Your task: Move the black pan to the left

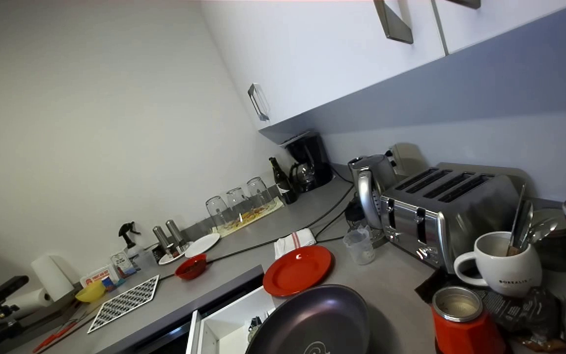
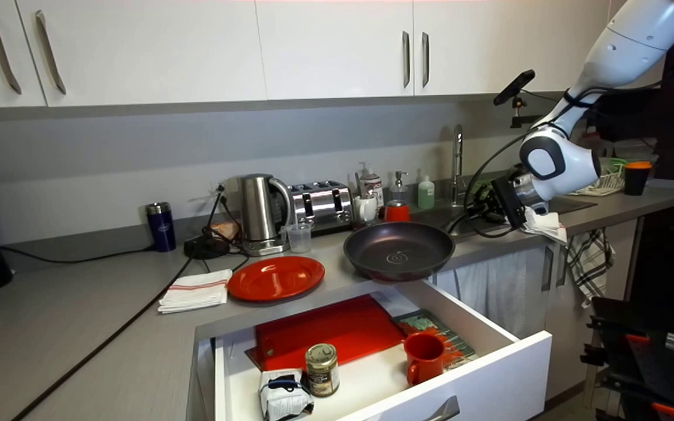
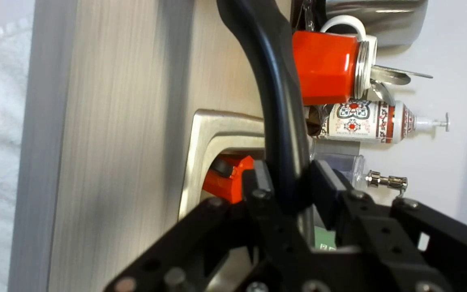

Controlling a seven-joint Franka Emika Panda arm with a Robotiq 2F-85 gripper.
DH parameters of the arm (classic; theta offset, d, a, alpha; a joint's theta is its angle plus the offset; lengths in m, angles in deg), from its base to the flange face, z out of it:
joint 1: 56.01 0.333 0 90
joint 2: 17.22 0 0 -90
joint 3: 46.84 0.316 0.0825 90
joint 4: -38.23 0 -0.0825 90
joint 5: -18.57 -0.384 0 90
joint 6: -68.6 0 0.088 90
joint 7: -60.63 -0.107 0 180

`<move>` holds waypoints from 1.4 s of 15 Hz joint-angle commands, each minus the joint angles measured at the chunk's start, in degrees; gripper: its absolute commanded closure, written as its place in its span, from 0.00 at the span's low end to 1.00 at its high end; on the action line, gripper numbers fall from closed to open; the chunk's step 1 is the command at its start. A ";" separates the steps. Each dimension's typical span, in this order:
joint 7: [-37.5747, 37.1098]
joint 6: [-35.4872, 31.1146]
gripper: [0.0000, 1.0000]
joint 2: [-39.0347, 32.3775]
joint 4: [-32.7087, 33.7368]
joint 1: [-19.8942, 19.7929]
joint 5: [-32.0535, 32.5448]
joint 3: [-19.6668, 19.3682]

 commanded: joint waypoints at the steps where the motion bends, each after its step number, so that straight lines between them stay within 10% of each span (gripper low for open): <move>1: -5.35 2.66 0.90 1.20 -0.05 -1.49 0.21 -0.67; 21: -11.40 6.21 0.90 -0.88 2.53 1.36 0.22 2.67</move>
